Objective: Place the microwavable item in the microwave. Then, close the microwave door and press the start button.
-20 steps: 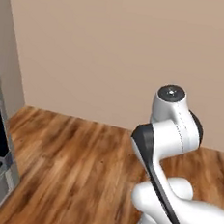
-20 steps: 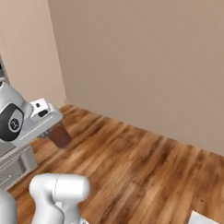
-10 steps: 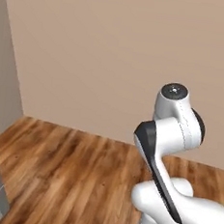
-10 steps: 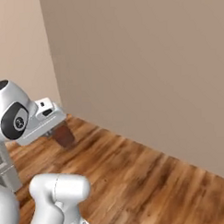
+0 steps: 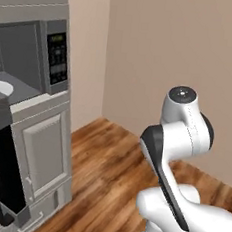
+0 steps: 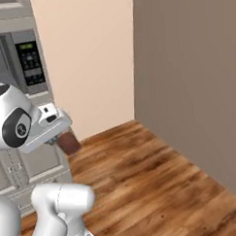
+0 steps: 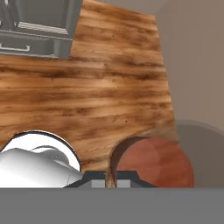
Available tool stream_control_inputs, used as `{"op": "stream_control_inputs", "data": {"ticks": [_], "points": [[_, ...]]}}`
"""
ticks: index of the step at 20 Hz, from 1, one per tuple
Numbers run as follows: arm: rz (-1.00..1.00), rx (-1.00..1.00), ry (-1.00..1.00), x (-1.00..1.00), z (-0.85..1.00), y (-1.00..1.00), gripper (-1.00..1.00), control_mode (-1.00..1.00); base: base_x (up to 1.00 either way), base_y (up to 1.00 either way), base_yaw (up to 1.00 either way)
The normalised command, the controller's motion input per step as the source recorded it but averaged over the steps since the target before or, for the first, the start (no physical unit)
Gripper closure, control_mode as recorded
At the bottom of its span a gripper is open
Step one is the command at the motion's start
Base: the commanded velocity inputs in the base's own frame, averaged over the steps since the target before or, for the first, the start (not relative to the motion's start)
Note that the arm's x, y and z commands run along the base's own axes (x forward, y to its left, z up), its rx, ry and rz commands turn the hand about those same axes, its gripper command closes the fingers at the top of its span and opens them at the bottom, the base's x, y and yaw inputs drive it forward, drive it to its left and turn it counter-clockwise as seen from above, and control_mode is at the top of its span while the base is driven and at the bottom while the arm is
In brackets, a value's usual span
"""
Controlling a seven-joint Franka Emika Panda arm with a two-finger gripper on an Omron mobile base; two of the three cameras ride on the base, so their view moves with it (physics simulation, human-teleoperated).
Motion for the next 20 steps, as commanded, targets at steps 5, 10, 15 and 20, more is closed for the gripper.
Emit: {"op": "stream_control_inputs", "data": {"ticks": [5, 10, 15, 20], "points": [[0.00, 0.00, 0.00, 0.00, 0.00, 0.00, 1.00, 1.00, 0.83, 0.05, 0.70], [0.00, 0.00, 0.00, 0.00, 0.00, 0.00, 1.00, 1.00, 0.79, 0.00, 0.70], [0.00, 0.00, 0.00, 0.00, 0.00, 0.00, 1.00, 1.00, 0.17, 0.01, 0.67], [0.00, 0.00, 0.00, 0.00, 0.00, 0.00, 1.00, 1.00, -0.06, -0.04, 0.64]]}}
